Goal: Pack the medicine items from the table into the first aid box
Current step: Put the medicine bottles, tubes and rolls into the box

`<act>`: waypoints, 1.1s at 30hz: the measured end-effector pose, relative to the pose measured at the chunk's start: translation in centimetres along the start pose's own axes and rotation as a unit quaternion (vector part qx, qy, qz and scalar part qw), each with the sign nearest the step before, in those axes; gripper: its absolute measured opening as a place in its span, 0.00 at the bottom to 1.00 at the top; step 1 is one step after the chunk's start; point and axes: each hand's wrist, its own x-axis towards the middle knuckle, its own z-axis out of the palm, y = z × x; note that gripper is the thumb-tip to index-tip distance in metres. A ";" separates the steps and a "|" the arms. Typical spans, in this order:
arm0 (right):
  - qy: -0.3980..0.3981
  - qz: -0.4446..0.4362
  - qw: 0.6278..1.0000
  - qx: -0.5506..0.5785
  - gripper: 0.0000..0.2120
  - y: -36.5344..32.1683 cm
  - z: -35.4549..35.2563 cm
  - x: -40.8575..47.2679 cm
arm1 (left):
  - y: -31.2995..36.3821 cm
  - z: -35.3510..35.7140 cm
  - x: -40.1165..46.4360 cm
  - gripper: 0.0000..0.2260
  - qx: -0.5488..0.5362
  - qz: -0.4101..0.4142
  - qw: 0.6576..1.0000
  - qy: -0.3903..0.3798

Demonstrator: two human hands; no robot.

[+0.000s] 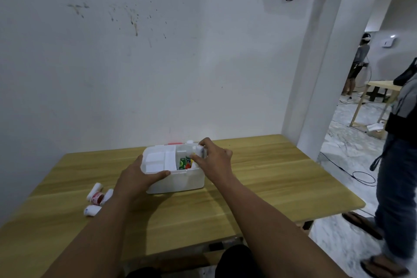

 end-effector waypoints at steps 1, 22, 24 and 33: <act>-0.005 -0.012 1.000 -0.021 0.17 0.1 0.1 0.0 | 0.0 0.0 0.0 0.44 0.002 0.000 1.000 -0.001; -0.104 0.016 0.990 0.098 0.42 1.2 -0.8 0.9 | 0.8 -0.9 -0.7 0.44 -0.007 0.005 1.000 -0.025; -0.175 0.048 0.976 0.116 0.55 1.0 -1.1 1.4 | 0.7 -1.8 -0.7 0.46 0.005 -0.024 1.000 -0.003; -0.263 0.040 0.942 0.202 0.38 1.9 -0.1 2.0 | -4.6 -8.3 0.3 0.20 0.206 -0.082 0.970 0.103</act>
